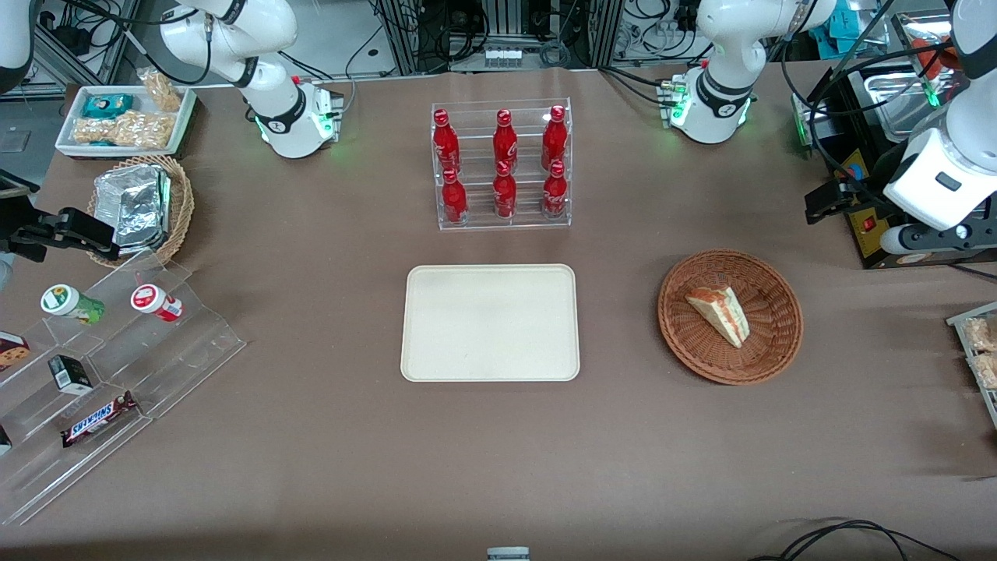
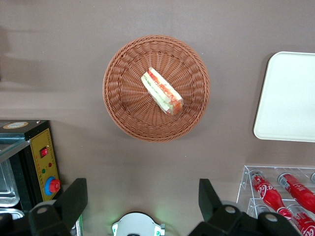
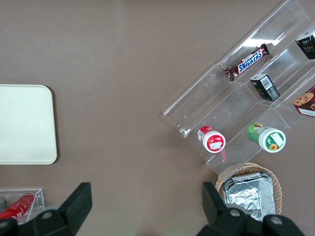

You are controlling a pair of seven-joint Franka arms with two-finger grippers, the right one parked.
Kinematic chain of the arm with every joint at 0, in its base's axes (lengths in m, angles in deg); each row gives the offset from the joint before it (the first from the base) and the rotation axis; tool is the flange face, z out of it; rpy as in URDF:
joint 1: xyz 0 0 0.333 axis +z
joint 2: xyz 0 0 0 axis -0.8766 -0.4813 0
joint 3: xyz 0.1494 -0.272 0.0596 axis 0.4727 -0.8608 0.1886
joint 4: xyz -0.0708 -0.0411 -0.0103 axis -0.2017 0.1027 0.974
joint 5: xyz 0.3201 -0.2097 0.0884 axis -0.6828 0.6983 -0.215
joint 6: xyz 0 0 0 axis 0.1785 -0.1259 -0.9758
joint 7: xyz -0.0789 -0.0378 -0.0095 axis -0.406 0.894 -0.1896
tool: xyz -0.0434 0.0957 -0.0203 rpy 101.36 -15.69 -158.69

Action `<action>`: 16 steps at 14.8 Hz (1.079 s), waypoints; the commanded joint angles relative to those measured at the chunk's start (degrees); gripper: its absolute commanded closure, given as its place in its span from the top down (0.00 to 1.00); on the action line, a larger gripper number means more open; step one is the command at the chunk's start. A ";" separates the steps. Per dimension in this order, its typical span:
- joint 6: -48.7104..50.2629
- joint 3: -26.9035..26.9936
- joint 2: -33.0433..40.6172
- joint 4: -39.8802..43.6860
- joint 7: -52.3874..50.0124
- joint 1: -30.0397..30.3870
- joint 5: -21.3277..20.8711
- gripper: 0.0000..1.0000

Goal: Place sandwich from basket to tray
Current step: 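Lower the open left gripper over the wrapped sandwich in the basket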

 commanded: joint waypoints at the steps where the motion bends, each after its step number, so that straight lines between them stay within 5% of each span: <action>1: -0.74 -0.01 1.13 -2.01 0.11 -0.16 -0.07 1.00; 5: -1.79 0.16 1.22 -7.88 -0.67 0.01 -0.34 1.00; 10: -23.20 0.08 1.40 -26.68 -27.00 -1.03 -1.39 1.00; 16: -40.72 0.08 -2.19 -39.37 -38.02 -2.35 -0.60 1.00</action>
